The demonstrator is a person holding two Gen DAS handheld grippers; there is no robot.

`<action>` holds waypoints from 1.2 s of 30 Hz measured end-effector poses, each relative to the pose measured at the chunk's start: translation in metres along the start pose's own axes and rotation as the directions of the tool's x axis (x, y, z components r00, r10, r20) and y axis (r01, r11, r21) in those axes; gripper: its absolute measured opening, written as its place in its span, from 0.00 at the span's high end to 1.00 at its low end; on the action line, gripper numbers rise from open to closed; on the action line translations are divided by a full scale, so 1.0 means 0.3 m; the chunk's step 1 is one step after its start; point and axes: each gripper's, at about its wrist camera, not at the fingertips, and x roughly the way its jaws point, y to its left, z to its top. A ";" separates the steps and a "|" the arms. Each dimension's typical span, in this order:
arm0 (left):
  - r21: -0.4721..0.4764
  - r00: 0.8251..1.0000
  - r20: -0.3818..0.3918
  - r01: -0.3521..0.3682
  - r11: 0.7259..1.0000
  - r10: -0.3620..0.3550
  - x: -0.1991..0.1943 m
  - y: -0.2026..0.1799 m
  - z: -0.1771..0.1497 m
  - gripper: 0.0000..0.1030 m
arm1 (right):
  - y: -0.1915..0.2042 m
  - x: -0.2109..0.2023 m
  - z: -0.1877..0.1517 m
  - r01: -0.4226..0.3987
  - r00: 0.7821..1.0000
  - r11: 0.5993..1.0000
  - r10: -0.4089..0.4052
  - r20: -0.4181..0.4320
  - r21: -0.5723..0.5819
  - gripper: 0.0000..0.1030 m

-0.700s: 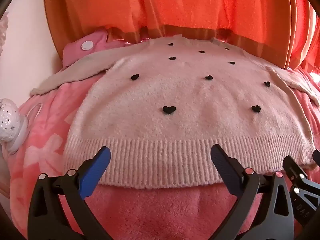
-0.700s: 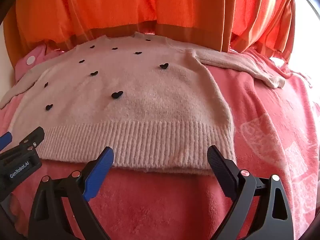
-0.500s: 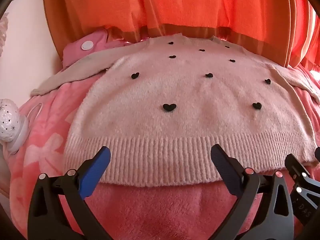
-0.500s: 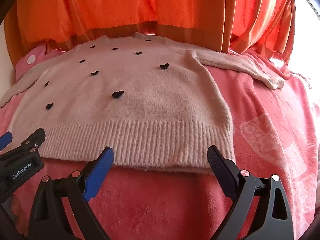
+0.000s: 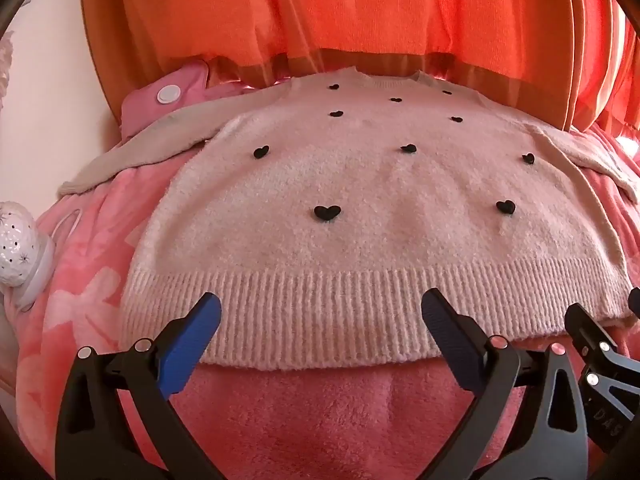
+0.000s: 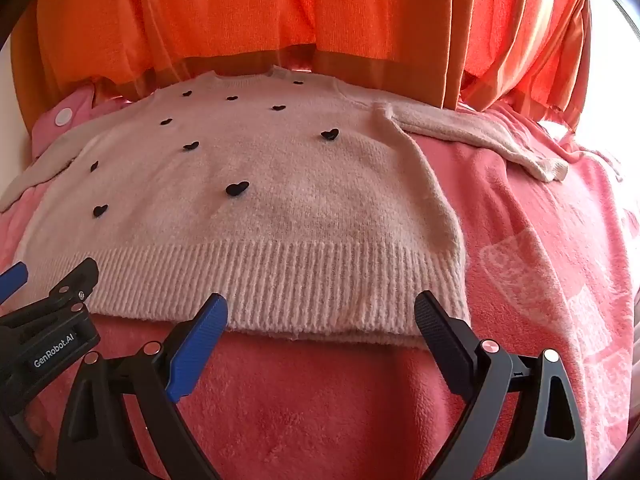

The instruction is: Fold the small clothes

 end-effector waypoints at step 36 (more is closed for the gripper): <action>0.021 1.000 -0.005 0.006 1.000 -0.006 0.003 -0.048 -0.016 0.05 | 0.018 -0.002 -0.004 -0.004 1.000 1.000 0.004 0.000 -0.005 0.10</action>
